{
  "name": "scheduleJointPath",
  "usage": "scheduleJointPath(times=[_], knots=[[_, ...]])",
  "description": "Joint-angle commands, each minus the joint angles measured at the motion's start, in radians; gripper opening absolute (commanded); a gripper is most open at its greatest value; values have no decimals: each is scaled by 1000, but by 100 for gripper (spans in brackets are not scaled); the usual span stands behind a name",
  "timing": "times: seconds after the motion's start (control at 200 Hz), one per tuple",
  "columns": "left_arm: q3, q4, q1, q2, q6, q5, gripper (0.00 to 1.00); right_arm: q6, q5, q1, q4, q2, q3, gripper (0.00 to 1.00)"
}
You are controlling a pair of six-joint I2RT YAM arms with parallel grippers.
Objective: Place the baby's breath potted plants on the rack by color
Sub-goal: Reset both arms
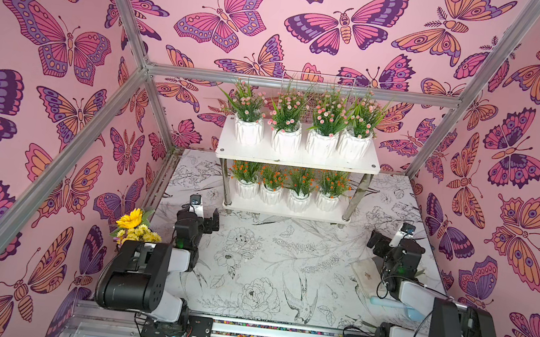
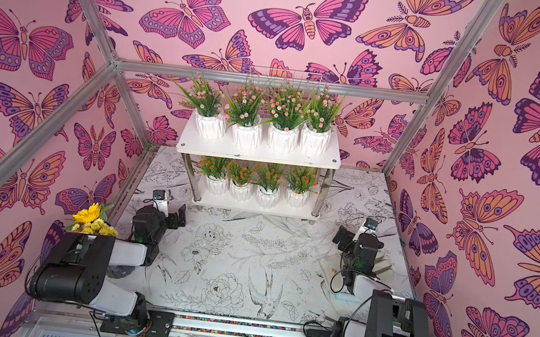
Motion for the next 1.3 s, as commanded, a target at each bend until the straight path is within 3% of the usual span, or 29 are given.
scheduleJointPath(times=[0.0,0.07,0.165,0.285,0.396,1.297], knots=[[15,24,1,24,25,40,100,-34,-65,5,125,31,33,99],[19,39,2,36,32,50,100,-55,-100,8,200,69,17,99],[84,-74,1,30,32,62,100,-80,-135,17,244,120,20,99],[72,-41,2,36,35,57,100,-121,-139,56,370,243,29,99],[74,-44,1,34,33,54,100,-170,-184,70,148,204,107,99],[65,-34,2,31,45,88,100,-178,-194,77,176,212,99,99]])
